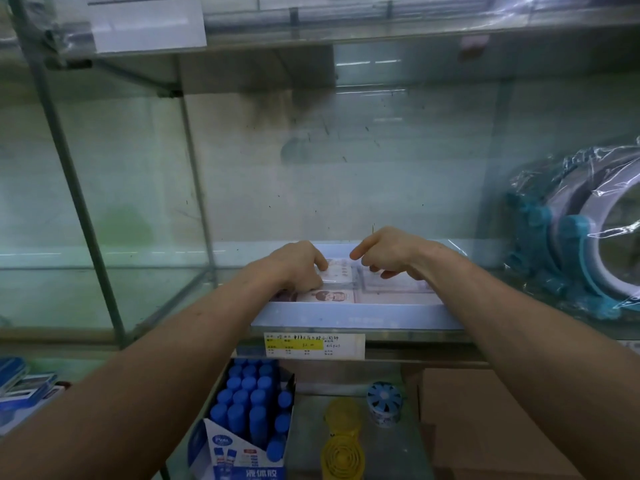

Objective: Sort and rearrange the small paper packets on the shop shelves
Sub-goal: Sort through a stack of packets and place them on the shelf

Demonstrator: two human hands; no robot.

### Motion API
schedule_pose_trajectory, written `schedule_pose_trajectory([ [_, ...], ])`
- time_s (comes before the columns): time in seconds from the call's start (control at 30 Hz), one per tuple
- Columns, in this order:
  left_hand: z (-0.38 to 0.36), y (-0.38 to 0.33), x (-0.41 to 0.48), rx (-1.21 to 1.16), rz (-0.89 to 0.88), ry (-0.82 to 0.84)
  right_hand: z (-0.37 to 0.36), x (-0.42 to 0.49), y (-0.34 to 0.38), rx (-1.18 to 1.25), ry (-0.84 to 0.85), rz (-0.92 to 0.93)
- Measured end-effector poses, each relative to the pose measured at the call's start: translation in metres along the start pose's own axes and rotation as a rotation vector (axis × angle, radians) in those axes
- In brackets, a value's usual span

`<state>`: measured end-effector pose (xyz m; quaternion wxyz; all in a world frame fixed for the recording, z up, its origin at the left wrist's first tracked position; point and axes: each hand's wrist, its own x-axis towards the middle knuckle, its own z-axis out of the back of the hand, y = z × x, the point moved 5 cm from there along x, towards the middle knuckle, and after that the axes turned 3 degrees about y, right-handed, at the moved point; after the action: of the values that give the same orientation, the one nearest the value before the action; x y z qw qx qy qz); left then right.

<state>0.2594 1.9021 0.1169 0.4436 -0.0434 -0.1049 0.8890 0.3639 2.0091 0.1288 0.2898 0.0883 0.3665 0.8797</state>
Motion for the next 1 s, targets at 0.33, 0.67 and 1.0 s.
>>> schedule_pose_trajectory([
  [0.33, 0.008, -0.011, 0.003, 0.119, -0.012, 0.011, 0.009, -0.007, -0.005, -0.227, 0.016, 0.085],
  [0.67, 0.001, -0.025, -0.010, 0.128, -0.052, 0.058, 0.002, -0.015, -0.026, -0.528, 0.086, 0.018],
  [1.0, -0.002, -0.030, -0.030, 0.186, -0.040, 0.099, -0.014, -0.019, -0.002, -0.385, 0.129, 0.153],
])
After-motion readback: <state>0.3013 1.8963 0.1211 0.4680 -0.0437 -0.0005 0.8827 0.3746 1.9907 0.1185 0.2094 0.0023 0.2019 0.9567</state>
